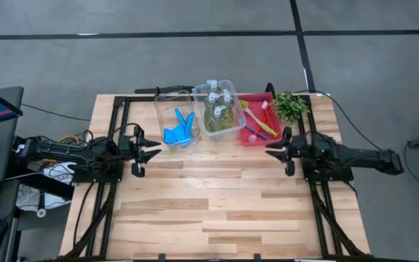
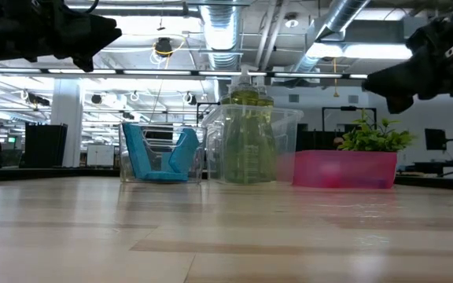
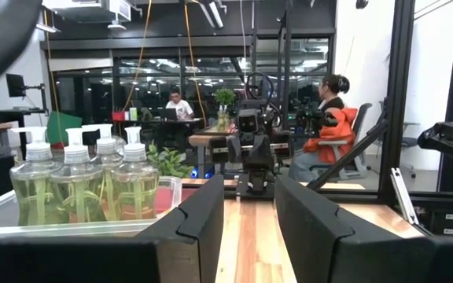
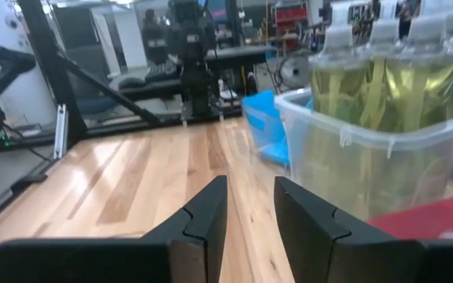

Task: Pick & Place Kitchen Sink Supplies
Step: Return to Home Position

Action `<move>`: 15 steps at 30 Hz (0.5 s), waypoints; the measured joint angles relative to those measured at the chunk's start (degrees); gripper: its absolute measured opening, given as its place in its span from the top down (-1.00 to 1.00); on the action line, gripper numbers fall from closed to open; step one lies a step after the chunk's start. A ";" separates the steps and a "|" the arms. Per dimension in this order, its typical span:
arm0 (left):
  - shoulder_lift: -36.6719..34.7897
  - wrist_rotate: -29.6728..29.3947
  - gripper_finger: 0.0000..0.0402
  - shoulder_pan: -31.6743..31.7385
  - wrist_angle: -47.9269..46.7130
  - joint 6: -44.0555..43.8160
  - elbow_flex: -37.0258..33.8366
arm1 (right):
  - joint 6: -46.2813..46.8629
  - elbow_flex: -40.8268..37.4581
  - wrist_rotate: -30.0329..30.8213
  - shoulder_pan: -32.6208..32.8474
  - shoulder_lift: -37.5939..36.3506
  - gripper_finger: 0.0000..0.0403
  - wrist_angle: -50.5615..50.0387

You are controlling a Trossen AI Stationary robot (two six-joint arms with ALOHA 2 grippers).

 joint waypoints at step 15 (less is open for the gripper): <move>0.00 -0.01 0.41 0.00 0.02 -0.15 0.00 | 1.33 -0.02 0.06 0.07 7.41 0.50 0.00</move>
